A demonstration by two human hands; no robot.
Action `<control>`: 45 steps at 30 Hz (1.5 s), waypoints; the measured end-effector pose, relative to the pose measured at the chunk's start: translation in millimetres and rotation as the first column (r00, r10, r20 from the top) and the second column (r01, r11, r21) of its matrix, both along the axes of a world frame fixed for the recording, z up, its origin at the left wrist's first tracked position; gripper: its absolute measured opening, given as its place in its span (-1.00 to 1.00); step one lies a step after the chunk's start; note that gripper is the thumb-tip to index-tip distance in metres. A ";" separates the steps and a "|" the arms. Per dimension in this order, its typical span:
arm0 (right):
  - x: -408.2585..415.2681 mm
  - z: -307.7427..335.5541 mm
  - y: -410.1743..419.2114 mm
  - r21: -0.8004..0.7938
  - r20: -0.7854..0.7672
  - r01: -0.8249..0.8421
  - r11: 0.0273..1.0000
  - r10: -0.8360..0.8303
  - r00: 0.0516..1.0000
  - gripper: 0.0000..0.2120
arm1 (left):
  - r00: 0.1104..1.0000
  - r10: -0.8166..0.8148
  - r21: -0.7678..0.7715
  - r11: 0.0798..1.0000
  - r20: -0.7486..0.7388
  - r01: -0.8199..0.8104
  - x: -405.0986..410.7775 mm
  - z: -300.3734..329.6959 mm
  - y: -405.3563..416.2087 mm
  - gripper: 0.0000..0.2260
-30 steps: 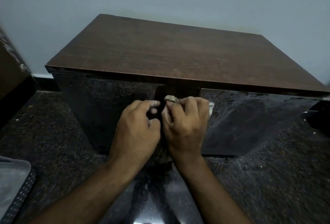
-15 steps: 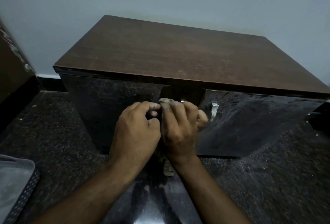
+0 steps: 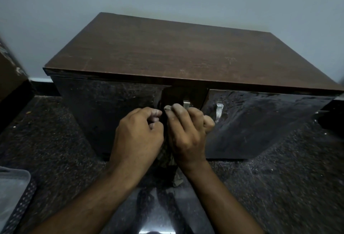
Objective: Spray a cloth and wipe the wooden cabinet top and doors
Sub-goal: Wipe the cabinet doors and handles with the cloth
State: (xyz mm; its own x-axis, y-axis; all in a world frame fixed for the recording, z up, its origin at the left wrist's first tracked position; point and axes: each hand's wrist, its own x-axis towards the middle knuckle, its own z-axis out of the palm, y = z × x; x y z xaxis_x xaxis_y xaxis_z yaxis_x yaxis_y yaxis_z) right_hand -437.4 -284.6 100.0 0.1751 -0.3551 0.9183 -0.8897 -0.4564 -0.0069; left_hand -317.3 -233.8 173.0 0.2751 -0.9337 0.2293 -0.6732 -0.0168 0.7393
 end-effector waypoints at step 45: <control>-20.4 -10.8 22.9 0.173 0.368 -0.294 0.940 0.215 0.905 -0.82 | 0.953 -0.298 0.038 0.954 0.049 0.296 -10.3 -15.9 -3.0 -0.40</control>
